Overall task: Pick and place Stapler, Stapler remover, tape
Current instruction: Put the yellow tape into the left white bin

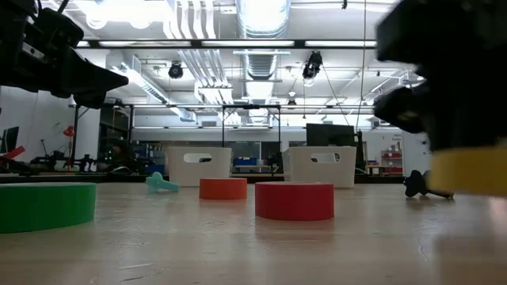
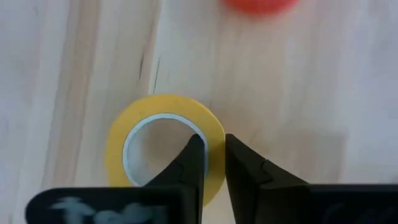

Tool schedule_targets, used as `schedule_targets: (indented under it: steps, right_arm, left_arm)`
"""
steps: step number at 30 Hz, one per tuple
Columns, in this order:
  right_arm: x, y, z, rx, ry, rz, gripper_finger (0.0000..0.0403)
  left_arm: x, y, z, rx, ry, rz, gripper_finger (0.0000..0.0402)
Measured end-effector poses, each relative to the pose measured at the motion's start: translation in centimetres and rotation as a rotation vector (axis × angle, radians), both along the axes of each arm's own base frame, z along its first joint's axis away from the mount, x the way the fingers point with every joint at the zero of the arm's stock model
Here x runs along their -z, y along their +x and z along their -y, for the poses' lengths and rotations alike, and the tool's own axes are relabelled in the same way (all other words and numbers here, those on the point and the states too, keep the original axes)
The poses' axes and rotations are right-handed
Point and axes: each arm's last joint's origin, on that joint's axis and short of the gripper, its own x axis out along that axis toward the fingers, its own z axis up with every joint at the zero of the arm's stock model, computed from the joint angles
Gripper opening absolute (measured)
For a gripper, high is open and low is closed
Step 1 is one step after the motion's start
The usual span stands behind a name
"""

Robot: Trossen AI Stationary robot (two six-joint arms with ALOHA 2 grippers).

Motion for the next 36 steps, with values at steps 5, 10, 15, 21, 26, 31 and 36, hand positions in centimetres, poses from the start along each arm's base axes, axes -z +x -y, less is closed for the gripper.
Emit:
schedule_targets:
  steps: [5, 10, 15, 21, 26, 31, 36]
  right_arm:
    - [-2.7, 2.9, 1.7, -0.032, -0.047, 0.125, 0.0047]
    - [-6.0, 5.8, 4.2, -0.016, -0.247, 0.288, 0.0045]
    - [-9.0, 8.2, 7.7, 0.074, -0.360, 0.425, 0.0050]
    - [-10.5, 10.1, 12.8, 0.200, -0.355, 0.577, 0.0052]
    - [-10.2, 11.4, 17.3, 0.314, -0.392, 0.597, 0.0049]
    - [-9.4, 13.6, 21.4, 0.370, -0.435, 0.578, 0.0052]
    - [-8.1, 16.0, 26.0, 0.410, -0.480, 0.538, 0.0052]
  left_arm:
    - [0.0, 0.0, 0.0, 0.000, 0.001, -0.003, 0.0012]
    - [0.0, 0.0, 0.0, 0.000, 0.001, -0.003, 0.0012]
    - [0.0, 0.0, 0.0, 0.000, 0.001, -0.003, 0.0012]
    - [0.0, 0.0, 0.0, 0.000, 0.001, -0.003, 0.0012]
    - [0.0, 0.0, 0.0, 0.000, 0.001, -0.004, 0.0012]
    - [0.1, 0.0, 0.0, 0.000, 0.001, -0.006, 0.0012]
    - [0.1, 0.0, 0.0, -0.001, 0.002, -0.007, 0.0012]
